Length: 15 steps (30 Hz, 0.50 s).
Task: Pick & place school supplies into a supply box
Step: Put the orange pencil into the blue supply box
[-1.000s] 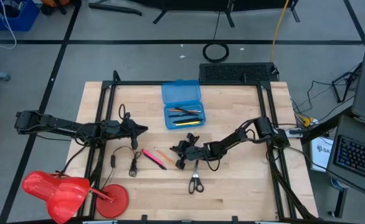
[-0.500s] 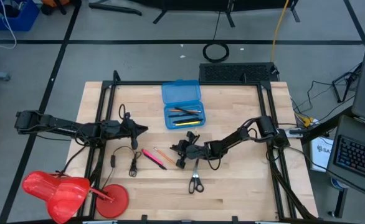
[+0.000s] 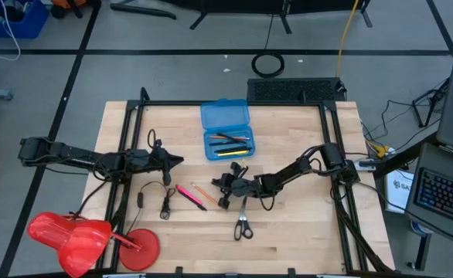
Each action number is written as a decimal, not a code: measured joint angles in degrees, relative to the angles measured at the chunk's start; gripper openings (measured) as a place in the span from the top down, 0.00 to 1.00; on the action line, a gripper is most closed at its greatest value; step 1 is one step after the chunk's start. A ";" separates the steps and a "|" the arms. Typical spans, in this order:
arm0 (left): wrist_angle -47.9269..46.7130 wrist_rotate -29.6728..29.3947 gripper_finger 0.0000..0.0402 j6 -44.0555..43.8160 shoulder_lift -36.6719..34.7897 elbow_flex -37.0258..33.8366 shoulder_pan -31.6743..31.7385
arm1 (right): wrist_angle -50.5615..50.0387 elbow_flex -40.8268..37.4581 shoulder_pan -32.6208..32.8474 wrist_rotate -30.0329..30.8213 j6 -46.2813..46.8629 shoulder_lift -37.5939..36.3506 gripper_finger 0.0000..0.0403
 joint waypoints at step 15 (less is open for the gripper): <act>0.07 0.00 0.92 0.00 0.02 0.00 0.00 | -4.88 0.14 -0.09 -1.09 -1.65 -7.12 1.00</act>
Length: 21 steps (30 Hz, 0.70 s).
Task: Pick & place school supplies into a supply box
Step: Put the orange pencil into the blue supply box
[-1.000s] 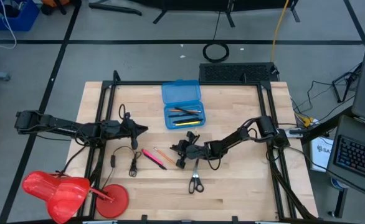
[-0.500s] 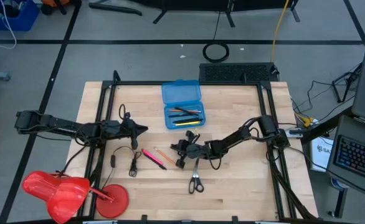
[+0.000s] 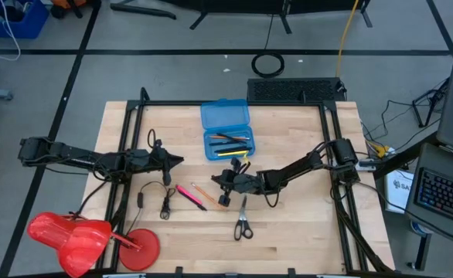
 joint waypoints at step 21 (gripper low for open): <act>0.11 -0.02 0.92 -0.19 -0.01 0.00 -0.02 | 7.20 0.13 7.02 1.71 5.53 8.93 0.44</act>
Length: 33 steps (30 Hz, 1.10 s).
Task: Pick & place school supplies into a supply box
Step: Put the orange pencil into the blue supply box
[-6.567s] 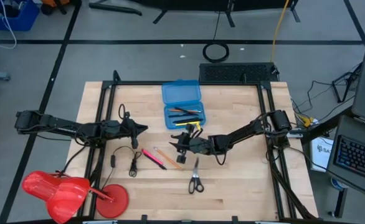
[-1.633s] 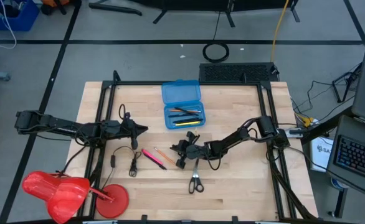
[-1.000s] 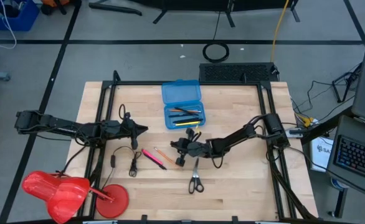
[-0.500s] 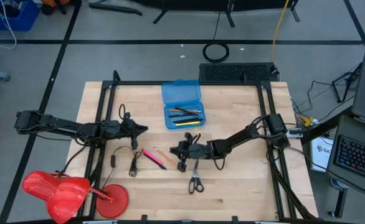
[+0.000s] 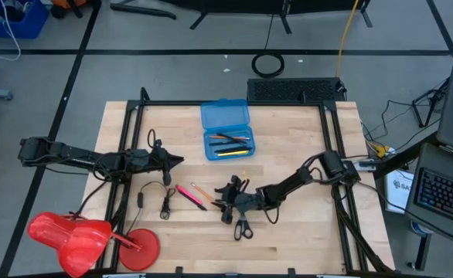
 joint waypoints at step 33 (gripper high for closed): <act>-0.58 -0.07 0.92 0.25 0.00 0.00 0.02 | 3.69 2.82 -1.42 -2.31 1.55 7.05 0.55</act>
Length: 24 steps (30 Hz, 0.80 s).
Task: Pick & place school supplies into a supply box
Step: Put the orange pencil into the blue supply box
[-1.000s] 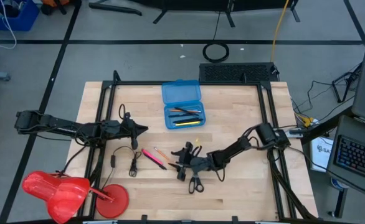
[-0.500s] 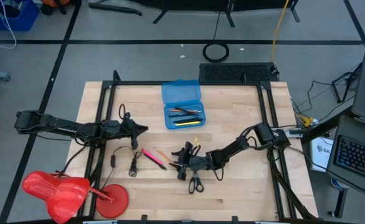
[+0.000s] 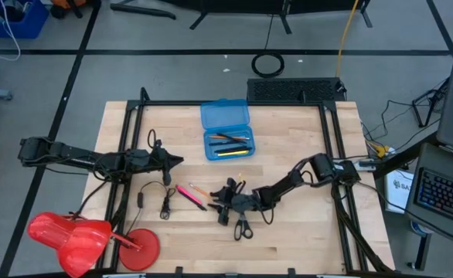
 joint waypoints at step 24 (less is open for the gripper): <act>-0.32 0.04 0.92 0.11 -0.01 0.00 0.00 | -6.56 -2.67 -3.49 -1.89 0.01 0.08 0.97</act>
